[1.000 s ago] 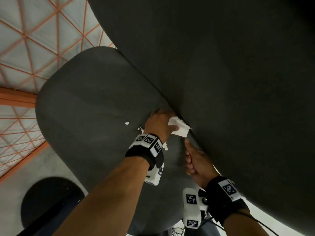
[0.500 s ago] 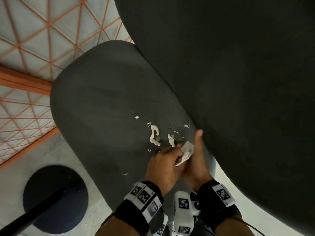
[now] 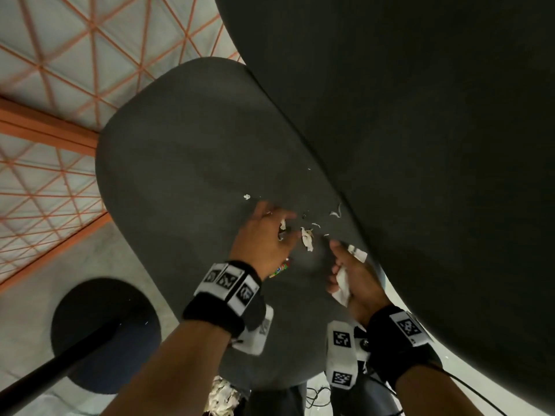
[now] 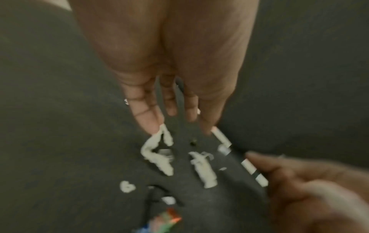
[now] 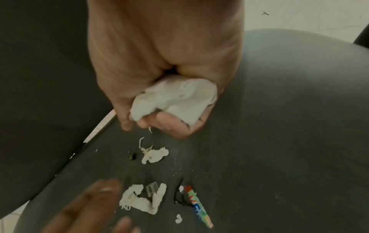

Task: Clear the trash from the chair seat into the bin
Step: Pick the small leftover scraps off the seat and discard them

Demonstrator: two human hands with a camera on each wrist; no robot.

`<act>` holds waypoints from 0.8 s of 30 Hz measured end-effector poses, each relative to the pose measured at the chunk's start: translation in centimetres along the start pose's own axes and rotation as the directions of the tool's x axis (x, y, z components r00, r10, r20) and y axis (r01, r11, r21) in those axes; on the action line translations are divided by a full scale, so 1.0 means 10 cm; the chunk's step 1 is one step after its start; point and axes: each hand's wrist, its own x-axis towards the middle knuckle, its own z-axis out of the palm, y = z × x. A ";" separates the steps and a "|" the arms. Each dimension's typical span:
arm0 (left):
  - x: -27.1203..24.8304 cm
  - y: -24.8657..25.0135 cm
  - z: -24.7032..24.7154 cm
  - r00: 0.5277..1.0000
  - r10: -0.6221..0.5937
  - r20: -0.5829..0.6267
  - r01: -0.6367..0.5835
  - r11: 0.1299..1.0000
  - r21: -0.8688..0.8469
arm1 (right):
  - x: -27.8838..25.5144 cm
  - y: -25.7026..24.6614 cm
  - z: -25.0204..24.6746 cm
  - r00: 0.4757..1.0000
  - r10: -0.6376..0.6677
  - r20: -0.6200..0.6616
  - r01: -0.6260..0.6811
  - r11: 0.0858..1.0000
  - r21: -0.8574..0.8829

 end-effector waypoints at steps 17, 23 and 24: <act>-0.37 0.22 0.32 0.997 0.063 0.032 -0.053 0.966 -0.253 | -0.05 -0.06 0.07 0.994 0.010 0.113 0.020 0.966 -0.257; -0.51 0.35 0.53 0.990 0.139 0.023 -0.131 0.966 -0.225 | -0.14 -0.08 0.10 0.959 0.080 0.270 -0.054 0.993 -0.102; -0.50 0.35 0.56 0.989 0.147 0.025 -0.137 0.961 -0.239 | -0.16 -0.07 0.10 0.953 0.077 0.292 -0.045 0.993 -0.113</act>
